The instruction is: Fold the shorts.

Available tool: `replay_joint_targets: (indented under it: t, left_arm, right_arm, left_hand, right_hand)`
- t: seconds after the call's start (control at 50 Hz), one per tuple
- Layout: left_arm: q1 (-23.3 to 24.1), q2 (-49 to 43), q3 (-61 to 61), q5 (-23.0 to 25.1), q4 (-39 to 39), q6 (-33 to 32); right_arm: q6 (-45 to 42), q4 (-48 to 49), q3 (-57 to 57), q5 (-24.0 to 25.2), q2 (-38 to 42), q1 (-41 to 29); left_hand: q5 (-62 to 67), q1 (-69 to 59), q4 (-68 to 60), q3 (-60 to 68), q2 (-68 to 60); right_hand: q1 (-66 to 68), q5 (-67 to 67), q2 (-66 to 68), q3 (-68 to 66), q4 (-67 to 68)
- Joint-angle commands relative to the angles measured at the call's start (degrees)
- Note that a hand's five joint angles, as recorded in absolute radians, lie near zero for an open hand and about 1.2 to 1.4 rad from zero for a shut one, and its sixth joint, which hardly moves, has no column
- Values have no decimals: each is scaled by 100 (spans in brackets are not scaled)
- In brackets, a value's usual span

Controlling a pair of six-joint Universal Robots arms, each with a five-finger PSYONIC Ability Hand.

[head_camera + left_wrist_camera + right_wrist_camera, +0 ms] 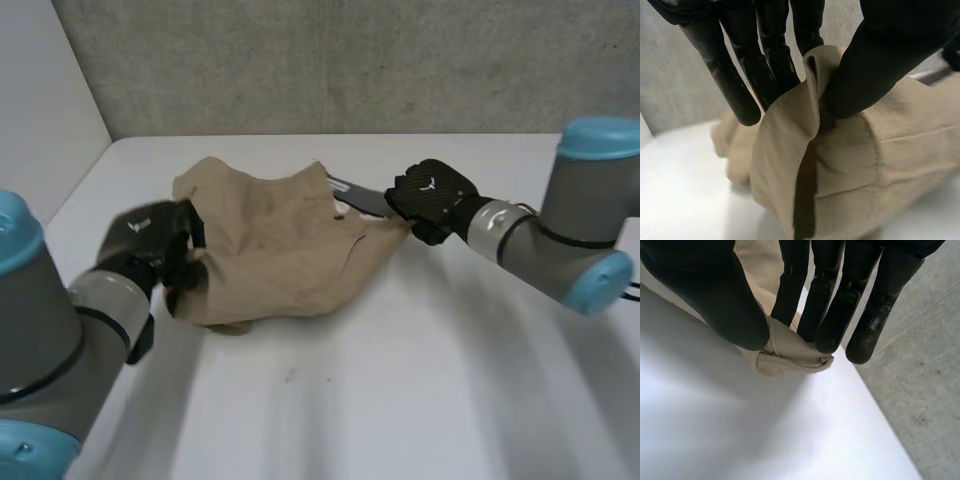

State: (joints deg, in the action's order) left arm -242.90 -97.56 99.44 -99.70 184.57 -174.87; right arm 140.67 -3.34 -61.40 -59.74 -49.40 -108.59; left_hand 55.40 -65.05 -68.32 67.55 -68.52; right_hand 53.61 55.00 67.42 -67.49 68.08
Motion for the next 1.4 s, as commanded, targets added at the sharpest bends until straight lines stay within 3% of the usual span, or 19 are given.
replay_joint_targets:
  t: [0.02, 0.1, 0.16, 0.2, 0.32, 0.44, 0.82, 1.12, 1.18, 1.2, 1.24, 1.34, 1.4]
  left_arm:
    - [-214, 44, -74, 29, 167, -460]
    - [-240, -9, -83, 29, 194, -495]
    - [-240, -62, -56, 29, 185, -504]
    - [-240, -106, -21, 38, 185, -504]
    - [-223, -255, 14, 29, 168, -495]
    - [-223, -238, 128, 29, 159, -495]
    - [-223, -194, 295, 20, 141, -487]
    - [-223, -159, 383, 3, 132, -486]
    - [-214, -132, 401, 3, 132, -486]
    - [-214, -115, 401, 3, 124, -486]
    - [-214, -53, 418, -6, 106, -486]
    - [-214, 219, 410, 38, -43, -495]
    - [-179, 499, 313, 64, -279, -504]
  right_arm:
    - [242, -1693, -1452, -38, -1554, 92]
    - [110, -3469, -1936, 58, -1819, 102]
    - [-127, -4044, -2174, 129, -1872, 93]
    - [-119, -3808, -2183, 138, -1863, 145]
    - [856, -2234, -2288, -73, -1924, 145]
    - [1226, -1732, -2604, -407, -1977, 154]
    - [1507, 113, -4178, -504, -2417, -382]
    - [1428, 324, -4178, -873, -1969, -637]
    - [1402, 553, -4143, -1075, -1811, -637]
    - [1393, 640, -4117, -1214, -1793, -637]
    - [1393, 667, -4082, -1303, -1810, -628]
    - [1437, 676, -3932, -1506, -1898, -602]
    - [1454, 597, -3801, -1541, -2371, -576]
  left_hand:
    - [1460, -1495, -1168, 1245, -1148]
    - [1460, -1495, -1168, 1245, -1148]
    - [1460, -1495, -1168, 1245, -1148]
    - [1460, -1495, -1168, 1245, -1148]
    - [1460, -1495, -1168, 1245, -1148]
    - [1460, -1495, -1168, 1245, -1148]
    - [1460, -1495, -1168, 1245, -1148]
    - [1460, -1495, -1168, 1245, -1148]
    - [1460, -1495, -1168, 1245, -1148]
    - [1460, -1495, -1168, 1245, -1148]
    - [1460, -1495, -1168, 1245, -1148]
    - [1460, -1495, -1168, 1245, -1148]
    - [1460, -1495, -1168, 1245, -1148]
  right_hand:
    - [2639, 1500, 1258, -1251, 1192]
    - [2639, 1500, 1258, -1251, 1192]
    - [2639, 1500, 1258, -1251, 1192]
    - [2312, 1173, 931, -924, 865]
    - [-549, -1688, -1929, 1937, -1995]
    - [-568, -1707, -1949, 1956, -2014]
    - [-2166, -3305, -3547, 3554, -3612]
    - [-1646, -2785, -3026, 3034, -3092]
    - [-236, -1375, -1617, 1624, -1682]
    - [1201, 61, -180, 187, -246]
    - [2633, 1494, 1253, -1245, 1187]
    - [2639, 1500, 1258, -1251, 1192]
    - [2639, 1500, 1258, -1251, 1192]
